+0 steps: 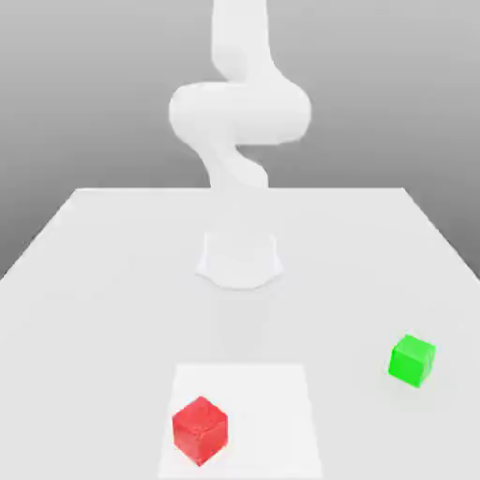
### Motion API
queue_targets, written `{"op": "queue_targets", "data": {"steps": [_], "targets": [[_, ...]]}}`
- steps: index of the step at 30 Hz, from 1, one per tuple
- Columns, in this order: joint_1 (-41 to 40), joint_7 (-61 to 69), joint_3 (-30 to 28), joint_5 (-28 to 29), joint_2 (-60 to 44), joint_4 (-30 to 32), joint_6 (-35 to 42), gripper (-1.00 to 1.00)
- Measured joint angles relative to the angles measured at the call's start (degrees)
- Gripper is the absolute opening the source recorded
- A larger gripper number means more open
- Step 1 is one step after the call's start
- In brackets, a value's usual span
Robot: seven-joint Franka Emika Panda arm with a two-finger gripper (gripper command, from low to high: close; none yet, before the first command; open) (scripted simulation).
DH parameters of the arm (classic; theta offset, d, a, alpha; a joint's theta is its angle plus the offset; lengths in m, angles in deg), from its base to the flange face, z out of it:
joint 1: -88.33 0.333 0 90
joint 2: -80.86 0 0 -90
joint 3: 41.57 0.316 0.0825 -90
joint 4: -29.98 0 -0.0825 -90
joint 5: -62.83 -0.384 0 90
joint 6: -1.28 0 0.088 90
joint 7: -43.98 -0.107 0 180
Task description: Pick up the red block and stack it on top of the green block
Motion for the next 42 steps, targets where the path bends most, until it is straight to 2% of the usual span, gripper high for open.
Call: {"op": "queue_targets", "data": {"steps": [8, 15, 19, 24, 29, 30, 36, 42], "targets": [[6.6, 19.0, -8.1, -4.0, -17.0, 4.3, -7.0, 0.00], [9.4, 35.5, -12.0, -7.9, -31.7, 8.1, -12.9, 0.00], [9.2, 44.0, -12.6, -8.7, -39.9, 10.2, -16.4, 0.00], [8.3, 51.9, -13.0, -6.7, -49.4, 12.7, -21.2, 0.00], [4.6, 57.0, -8.4, -11.9, -59.7, 11.5, -29.1, 0.00], [4.0, 57.6, -7.6, -12.6, -60.9, 11.3, -30.1, -1.00], [3.7, 57.8, -7.2, -12.9, -61.5, 11.3, -30.4, -1.00], [6.5, 52.8, -11.3, -6.2, -51.6, 13.0, -22.6, -1.00]]}}
